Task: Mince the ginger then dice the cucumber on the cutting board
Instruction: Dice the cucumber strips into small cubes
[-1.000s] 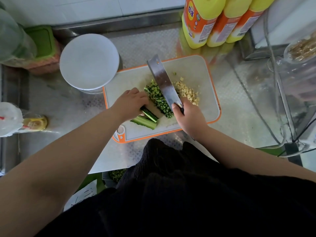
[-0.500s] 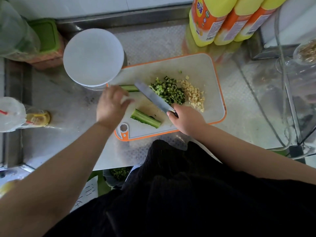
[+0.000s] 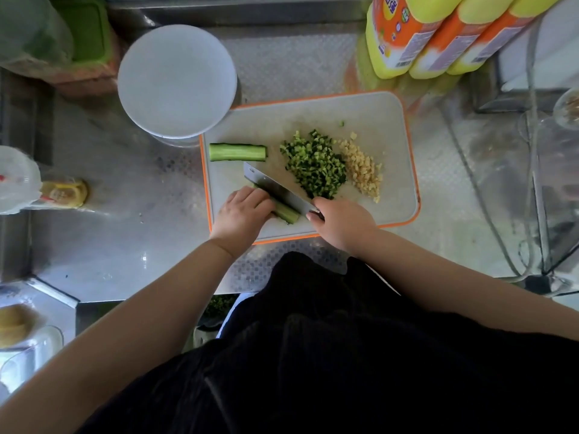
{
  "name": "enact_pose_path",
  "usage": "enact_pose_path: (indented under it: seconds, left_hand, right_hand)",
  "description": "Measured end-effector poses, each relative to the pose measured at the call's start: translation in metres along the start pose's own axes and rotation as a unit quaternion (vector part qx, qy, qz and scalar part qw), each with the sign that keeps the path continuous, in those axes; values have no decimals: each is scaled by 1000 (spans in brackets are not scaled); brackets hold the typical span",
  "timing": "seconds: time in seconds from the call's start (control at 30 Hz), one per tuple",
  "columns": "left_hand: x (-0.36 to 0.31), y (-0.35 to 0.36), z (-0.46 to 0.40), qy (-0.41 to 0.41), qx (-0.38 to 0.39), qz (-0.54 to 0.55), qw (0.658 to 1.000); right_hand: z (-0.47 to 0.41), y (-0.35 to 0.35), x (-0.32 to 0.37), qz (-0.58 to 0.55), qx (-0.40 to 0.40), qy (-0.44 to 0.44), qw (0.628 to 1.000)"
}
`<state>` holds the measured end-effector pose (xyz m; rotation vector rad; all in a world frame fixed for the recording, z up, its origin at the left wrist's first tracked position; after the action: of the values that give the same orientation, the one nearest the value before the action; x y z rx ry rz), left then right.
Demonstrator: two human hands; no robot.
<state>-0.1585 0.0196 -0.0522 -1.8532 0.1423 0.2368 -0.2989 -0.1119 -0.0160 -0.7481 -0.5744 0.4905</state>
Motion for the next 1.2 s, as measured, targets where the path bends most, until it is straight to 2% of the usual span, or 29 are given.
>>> enact_pose_path:
  seconds: [0.37, 0.87, 1.2]
  left_hand:
    - [-26, 14, 10, -121, -76, 77, 987]
    - [-21, 17, 12, -125, -97, 107, 982]
    - [-19, 17, 12, -127, -106, 129, 978]
  right_hand:
    - [6, -1, 9, 33, -42, -16, 998]
    - [17, -4, 11, 55, -55, -42, 996]
    - [13, -6, 14, 70, -9, -24, 997]
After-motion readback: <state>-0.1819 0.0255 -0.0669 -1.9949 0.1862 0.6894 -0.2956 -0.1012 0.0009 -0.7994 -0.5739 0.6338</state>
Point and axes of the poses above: each hand's wrist, its own z-axis away from the middle knuckle, its own y-axis out of the palm, x = y × z, the point moved 4 cm from there along -z, towards the middle knuckle, and after that the axes turned 8 degrees about y, right-handed, at the moved point
